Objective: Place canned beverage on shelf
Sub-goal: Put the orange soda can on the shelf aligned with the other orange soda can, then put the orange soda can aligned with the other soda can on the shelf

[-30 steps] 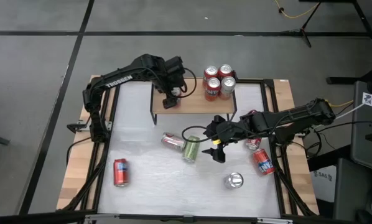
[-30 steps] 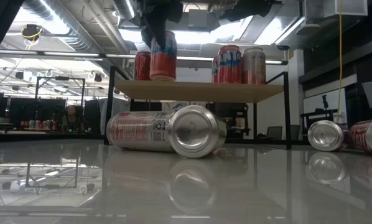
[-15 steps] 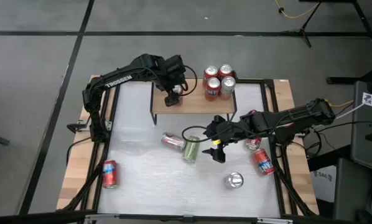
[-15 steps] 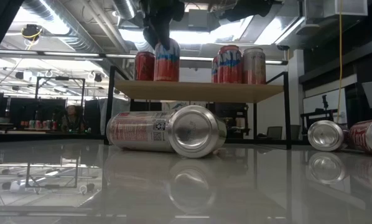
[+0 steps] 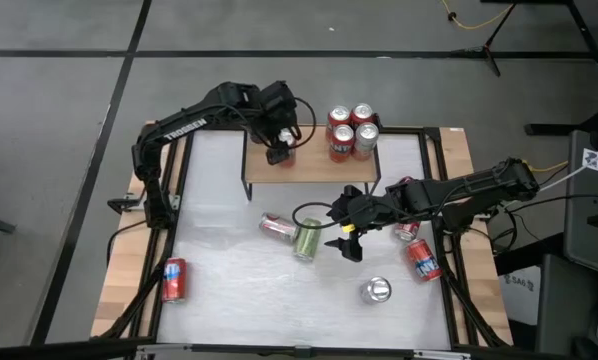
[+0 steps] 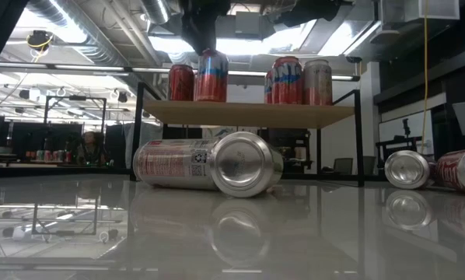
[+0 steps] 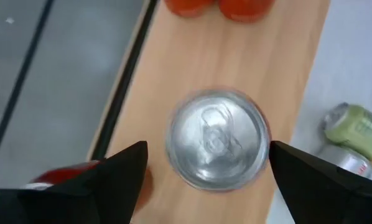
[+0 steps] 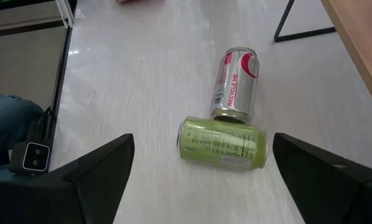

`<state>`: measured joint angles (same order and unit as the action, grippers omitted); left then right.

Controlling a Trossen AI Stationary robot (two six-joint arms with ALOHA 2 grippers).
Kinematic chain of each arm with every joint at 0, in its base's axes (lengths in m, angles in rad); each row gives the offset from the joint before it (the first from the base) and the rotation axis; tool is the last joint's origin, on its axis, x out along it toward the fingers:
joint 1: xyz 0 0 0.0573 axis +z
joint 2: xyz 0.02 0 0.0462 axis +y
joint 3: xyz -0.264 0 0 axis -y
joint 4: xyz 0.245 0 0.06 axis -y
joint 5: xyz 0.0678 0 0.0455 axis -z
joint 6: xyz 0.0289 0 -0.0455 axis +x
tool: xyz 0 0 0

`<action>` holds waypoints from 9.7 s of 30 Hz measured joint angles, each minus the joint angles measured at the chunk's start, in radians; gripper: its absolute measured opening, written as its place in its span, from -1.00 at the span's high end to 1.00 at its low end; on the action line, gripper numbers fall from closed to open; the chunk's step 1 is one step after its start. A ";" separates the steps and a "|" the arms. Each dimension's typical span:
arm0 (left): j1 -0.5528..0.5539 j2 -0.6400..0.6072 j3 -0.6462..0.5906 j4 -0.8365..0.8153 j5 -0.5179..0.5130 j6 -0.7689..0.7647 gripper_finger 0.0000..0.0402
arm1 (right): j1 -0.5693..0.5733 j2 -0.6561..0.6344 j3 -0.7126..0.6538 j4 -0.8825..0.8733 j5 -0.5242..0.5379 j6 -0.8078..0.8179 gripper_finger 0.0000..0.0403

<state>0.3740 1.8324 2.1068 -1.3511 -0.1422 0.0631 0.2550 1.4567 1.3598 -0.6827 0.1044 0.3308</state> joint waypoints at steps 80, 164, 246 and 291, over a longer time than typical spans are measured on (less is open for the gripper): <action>-0.052 -0.218 -0.987 1.336 -0.180 -0.106 1.00 | 0.000 0.000 0.000 0.008 0.070 0.001 -0.85; -0.075 -0.103 -0.986 1.659 -0.262 -0.294 1.00 | 0.000 0.000 0.000 0.008 0.071 0.001 -0.85; -0.364 -0.644 -0.987 0.760 0.112 -0.523 0.91 | 0.000 0.000 0.000 0.000 0.067 0.000 -0.85; -0.387 -0.645 -0.986 0.500 0.497 -0.875 -0.45 | 0.000 0.000 0.000 0.000 0.067 0.000 -0.85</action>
<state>-0.0130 1.1872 1.1203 -0.8508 0.3548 -0.8123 0.2554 1.4567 1.3598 -0.6827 0.1712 0.3309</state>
